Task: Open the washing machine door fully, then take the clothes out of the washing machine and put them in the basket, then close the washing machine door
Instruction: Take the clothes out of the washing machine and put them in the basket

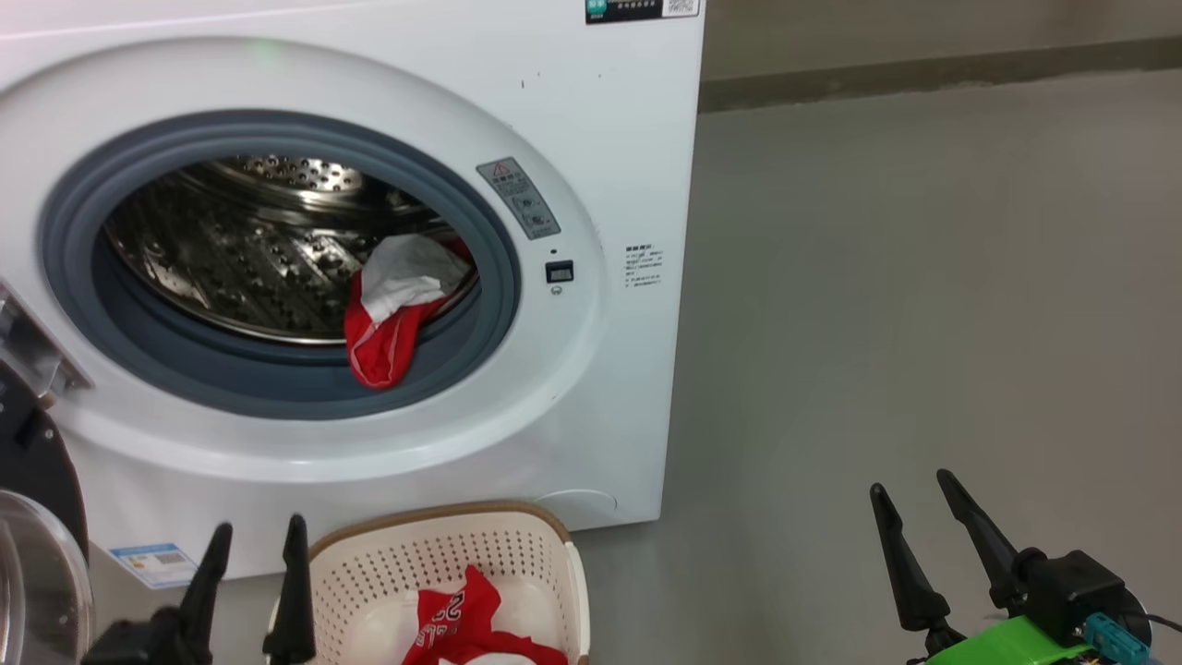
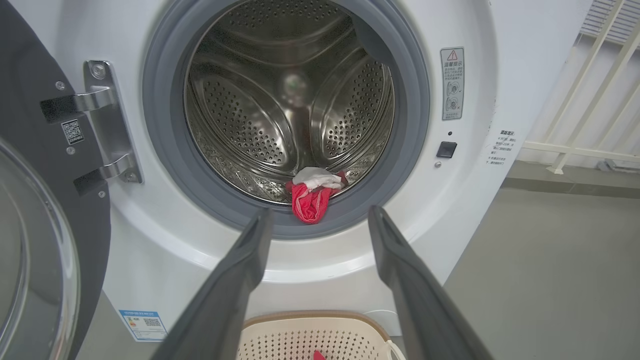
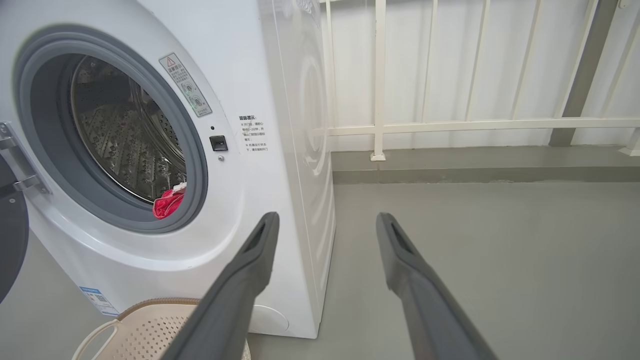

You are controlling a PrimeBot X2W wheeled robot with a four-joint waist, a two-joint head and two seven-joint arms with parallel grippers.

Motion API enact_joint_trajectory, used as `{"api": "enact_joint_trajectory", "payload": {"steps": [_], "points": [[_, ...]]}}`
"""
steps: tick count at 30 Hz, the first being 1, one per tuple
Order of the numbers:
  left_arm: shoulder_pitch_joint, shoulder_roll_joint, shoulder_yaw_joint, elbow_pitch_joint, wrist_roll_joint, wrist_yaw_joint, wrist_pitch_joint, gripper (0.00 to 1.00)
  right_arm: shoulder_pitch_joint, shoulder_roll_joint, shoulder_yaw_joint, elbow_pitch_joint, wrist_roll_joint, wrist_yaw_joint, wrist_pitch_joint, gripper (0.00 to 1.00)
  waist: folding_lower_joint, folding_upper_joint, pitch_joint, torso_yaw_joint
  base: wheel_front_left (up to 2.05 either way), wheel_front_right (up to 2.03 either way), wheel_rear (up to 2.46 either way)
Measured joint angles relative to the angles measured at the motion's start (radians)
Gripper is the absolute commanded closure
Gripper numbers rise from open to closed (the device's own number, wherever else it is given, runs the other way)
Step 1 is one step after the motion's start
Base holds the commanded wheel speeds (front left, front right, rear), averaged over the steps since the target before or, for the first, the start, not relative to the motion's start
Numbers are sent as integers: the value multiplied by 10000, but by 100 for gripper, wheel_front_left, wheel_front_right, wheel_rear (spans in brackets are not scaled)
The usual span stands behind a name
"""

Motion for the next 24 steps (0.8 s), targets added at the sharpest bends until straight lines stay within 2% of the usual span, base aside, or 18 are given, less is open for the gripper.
{"api": "enact_joint_trajectory", "payload": {"steps": [9, 13, 24], "points": [[-2360, 215, -219, 1296, -265, -303, 305, 0, -643, -111, 174, -65, 0, 0, 0, 0, 0, 0, 845, 104, 0, 0, 0], [-4016, 249, -391, 2372, -458, -541, 355, 0, -1141, -142, 213, -192, 0, 0, 0, 0, 0, 0, 1463, 116, 0, 0, 0], [-7728, 516, -646, 5363, -865, -853, 341, 0, -1934, -314, 360, -345, 12, 0, 0, 0, 0, 0, 3056, 17, 0, 0, 0]]}}
